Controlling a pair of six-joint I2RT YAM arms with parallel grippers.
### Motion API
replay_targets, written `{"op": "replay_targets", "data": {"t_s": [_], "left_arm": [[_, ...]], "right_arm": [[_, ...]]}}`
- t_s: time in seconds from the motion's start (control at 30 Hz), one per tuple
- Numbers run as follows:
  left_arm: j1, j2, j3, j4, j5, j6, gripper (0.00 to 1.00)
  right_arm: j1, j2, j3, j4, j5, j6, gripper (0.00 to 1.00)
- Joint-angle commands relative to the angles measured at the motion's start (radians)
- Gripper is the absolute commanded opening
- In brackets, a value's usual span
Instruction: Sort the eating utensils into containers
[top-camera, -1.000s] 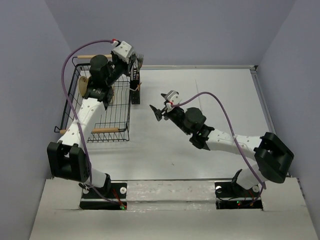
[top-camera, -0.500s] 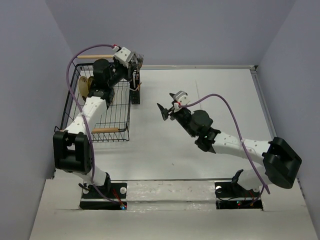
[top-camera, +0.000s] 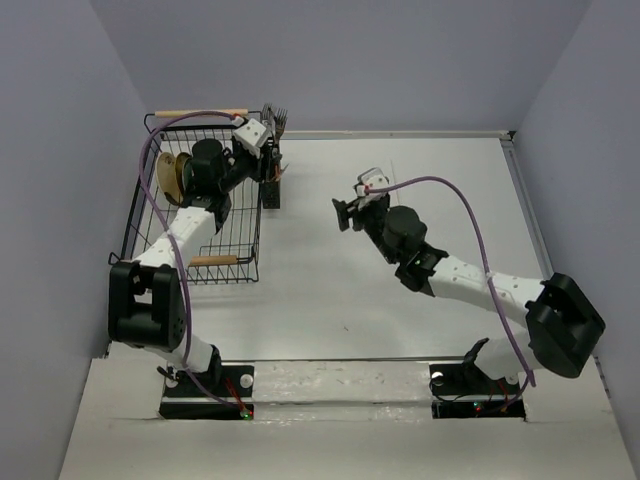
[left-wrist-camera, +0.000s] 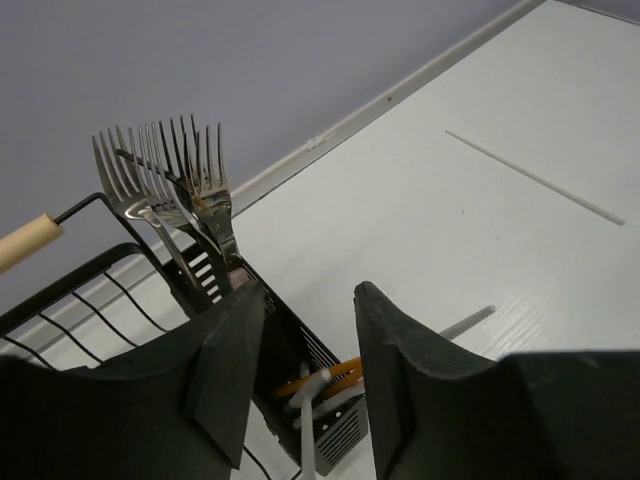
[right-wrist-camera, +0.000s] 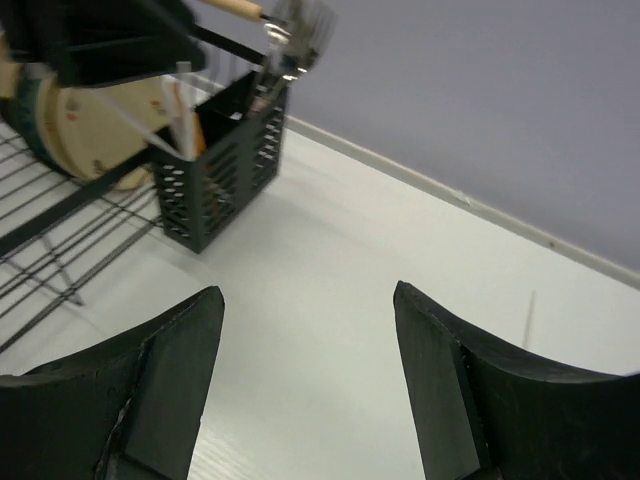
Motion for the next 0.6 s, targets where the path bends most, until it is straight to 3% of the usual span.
{"op": "replay_targets", "data": {"t_s": [0.0,0.1,0.2,0.33,0.57], "left_arm": [[0.011,-0.099,-0.03,0.092,0.017,-0.012,0.65],[0.014,-0.142,-0.046,0.094,0.008,-0.035,0.75],[0.015,-0.189,-0.05,0.092,-0.034,-0.066,0.78],[0.017,-0.252,-0.044,0.086,-0.148,-0.123,0.8],[0.017,-0.339,0.011,-0.058,-0.267,-0.14,0.8]], "right_arm": [[-0.147,-0.002,0.133,-0.261,0.047,0.176,0.75],[-0.285,0.024,0.21,-0.407,-0.009,0.311,0.75],[-0.397,0.081,0.292,-0.498,-0.018,0.316,0.75],[-0.526,0.348,0.53,-0.726,-0.096,0.331,0.75],[-0.57,0.758,1.037,-1.176,-0.147,0.32,0.73]]}}
